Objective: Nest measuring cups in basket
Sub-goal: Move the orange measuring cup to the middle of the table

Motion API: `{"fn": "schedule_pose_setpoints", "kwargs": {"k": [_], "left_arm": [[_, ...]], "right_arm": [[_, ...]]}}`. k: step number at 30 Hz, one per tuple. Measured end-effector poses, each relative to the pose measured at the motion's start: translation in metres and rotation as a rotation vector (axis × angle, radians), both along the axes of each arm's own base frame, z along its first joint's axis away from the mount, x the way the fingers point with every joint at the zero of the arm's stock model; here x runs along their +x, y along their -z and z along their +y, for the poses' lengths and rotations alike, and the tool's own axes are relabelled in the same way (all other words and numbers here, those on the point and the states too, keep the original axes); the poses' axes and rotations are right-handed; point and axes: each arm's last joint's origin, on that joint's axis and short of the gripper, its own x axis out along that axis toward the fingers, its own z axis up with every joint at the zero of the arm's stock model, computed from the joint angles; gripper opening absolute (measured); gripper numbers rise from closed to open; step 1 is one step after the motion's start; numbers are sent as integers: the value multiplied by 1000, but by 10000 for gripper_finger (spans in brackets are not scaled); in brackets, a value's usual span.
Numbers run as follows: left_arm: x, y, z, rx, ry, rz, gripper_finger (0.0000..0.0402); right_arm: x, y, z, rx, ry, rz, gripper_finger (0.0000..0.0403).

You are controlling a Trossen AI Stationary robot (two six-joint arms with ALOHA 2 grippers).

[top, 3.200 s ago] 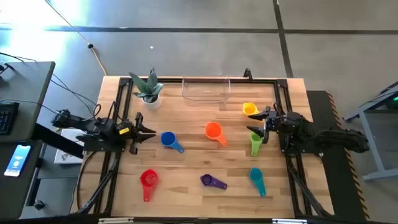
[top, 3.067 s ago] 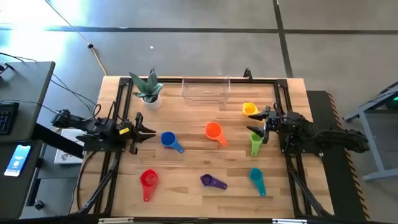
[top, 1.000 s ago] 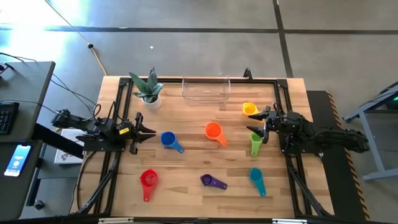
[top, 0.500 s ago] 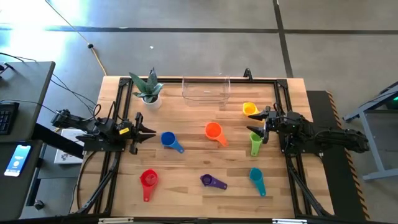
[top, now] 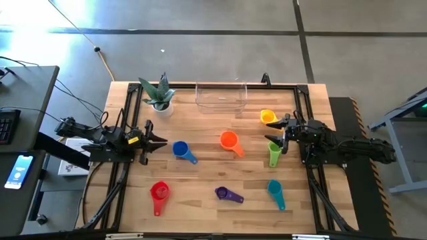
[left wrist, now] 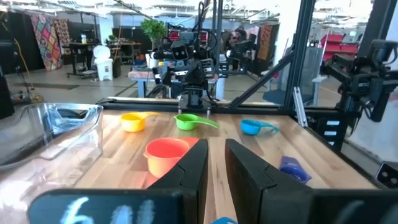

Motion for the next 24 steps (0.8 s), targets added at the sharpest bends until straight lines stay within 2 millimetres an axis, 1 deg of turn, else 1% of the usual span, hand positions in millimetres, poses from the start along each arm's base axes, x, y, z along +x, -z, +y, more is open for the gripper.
{"fn": "schedule_pose_setpoints", "kwargs": {"k": [7,12,21,24], "left_arm": [[0,-1,2,-156,-53,-11,46],[0,-1,3,-318,-80,-23,46],[0,-1,3,-340,-76,-24,46],[0,-1,3,-365,-76,-26,46]], "right_arm": [[0,0,0,0,0,0,277],[0,0,0,0,0,0,277],[0,-1,0,-4,0,-6,277],[0,-5,0,-27,-1,-46,277]]}}
